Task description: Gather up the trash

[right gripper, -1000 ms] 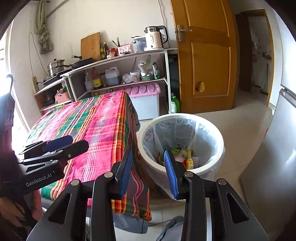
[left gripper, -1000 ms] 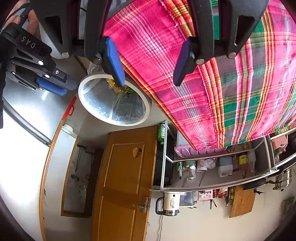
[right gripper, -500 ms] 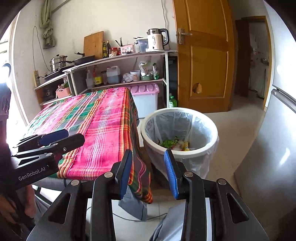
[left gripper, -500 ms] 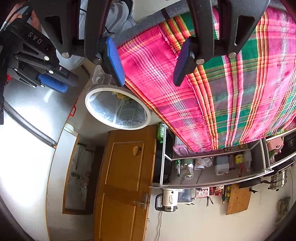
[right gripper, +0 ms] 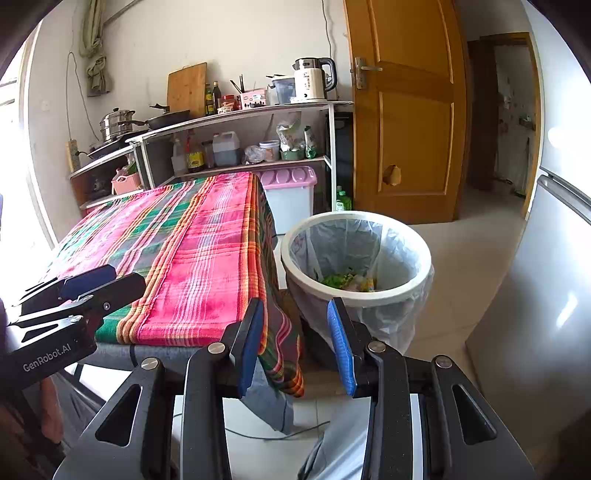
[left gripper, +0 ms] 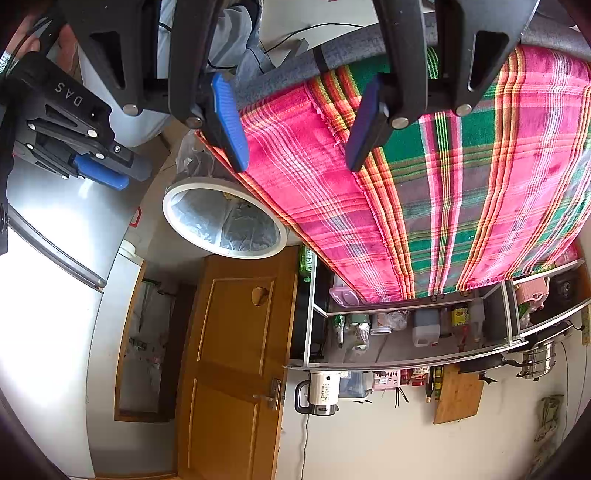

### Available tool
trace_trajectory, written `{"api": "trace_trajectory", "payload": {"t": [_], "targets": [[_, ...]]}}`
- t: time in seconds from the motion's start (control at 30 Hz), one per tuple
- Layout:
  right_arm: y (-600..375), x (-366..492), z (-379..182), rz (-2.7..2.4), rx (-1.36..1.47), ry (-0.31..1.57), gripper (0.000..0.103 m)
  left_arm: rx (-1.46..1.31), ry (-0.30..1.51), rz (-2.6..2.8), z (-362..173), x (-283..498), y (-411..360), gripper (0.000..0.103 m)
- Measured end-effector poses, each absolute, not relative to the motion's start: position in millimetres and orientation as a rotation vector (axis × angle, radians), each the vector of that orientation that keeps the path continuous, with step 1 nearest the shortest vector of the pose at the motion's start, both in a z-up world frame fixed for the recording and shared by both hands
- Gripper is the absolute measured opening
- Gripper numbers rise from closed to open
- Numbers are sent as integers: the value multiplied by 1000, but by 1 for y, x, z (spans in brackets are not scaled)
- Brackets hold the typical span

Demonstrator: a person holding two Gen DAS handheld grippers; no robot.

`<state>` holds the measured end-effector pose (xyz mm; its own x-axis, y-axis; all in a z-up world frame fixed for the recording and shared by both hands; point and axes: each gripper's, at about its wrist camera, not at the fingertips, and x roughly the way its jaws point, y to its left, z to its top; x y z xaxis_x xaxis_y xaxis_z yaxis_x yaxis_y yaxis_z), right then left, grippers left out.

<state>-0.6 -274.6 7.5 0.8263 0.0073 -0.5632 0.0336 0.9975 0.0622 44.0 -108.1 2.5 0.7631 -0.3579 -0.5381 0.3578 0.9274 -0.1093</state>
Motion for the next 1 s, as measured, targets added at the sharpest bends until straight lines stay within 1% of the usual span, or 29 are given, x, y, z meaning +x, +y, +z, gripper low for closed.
{"api": "trace_trajectory", "payload": {"t": [1.0], "targets": [[-273,-4,9,-12,61,594,37,-6,605,-396,0,43,-108,57]]}}
